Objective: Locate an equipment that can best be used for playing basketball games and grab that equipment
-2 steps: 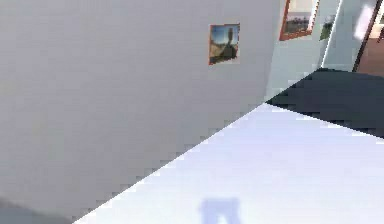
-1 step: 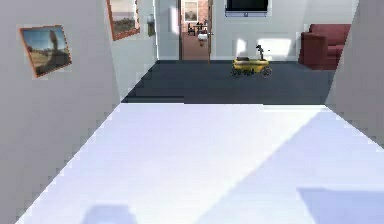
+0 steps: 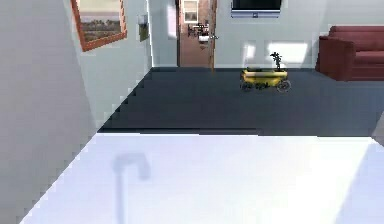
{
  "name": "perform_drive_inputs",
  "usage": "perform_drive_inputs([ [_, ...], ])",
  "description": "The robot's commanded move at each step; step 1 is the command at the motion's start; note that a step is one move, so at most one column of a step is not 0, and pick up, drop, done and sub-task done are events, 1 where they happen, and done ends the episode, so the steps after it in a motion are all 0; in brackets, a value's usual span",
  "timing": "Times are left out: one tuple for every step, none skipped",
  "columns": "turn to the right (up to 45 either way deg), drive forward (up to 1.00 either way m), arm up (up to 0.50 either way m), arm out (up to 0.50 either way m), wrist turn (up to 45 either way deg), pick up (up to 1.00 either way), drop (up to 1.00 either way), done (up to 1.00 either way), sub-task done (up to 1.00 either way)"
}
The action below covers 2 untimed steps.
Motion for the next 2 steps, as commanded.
perform_drive_inputs([
  [0.0, 1.00, 0.00, 0.00, 0.0, 0.00, 0.00, 0.00, 0.00],
  [0.0, 1.00, 0.00, 0.00, 0.0, 0.00, 0.00, 0.00, 0.00],
])
